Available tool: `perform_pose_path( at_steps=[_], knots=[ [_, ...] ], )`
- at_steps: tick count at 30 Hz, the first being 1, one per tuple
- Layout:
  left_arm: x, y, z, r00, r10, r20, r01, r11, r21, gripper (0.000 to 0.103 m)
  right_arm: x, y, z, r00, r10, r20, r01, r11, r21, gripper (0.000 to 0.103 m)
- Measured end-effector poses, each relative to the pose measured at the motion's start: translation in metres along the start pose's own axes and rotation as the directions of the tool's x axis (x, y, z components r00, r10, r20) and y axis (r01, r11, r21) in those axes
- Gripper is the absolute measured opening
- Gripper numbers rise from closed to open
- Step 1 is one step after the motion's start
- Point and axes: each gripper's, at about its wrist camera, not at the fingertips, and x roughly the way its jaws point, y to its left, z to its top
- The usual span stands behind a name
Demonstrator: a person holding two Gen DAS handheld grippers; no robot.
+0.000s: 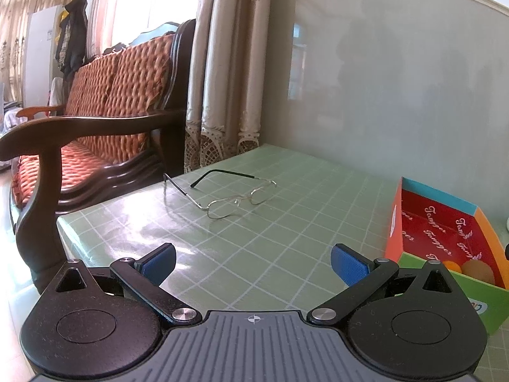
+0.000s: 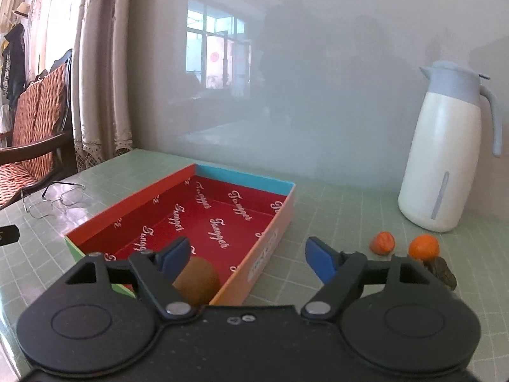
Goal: Organize fruits
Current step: 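Carry the kiwi with the right tool into the red box and release, then move the left tool back to the fruit pile and grasp an orange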
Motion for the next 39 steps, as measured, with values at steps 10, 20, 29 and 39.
perform_pose_path(
  at_steps=[10, 20, 29, 39],
  knots=[
    [-0.002, -0.006, 0.0, 1.0, 0.001, 0.0, -0.001, 1.0, 0.009, 0.103, 0.0, 0.001, -0.001, 1.0, 0.011, -0.005, -0.011, 1.0, 0.005, 0.077],
    [-0.008, -0.037, 0.003, 0.998, -0.056, 0.016, 0.056, 0.998, 0.024, 0.103, -0.011, -0.022, 0.0, 0.999, -0.043, 0.02, 0.043, 0.998, 0.037, 0.077],
    [-0.021, -0.1, -0.002, 0.988, -0.152, 0.035, 0.147, 0.983, 0.11, 0.103, -0.033, -0.081, -0.005, 0.988, -0.149, 0.03, 0.145, 0.984, 0.1, 0.077],
    [-0.054, -0.181, -0.013, 0.954, -0.296, 0.054, 0.275, 0.929, 0.246, 0.103, -0.071, -0.168, -0.025, 0.946, -0.324, -0.003, 0.318, 0.925, 0.209, 0.077]
  ],
)
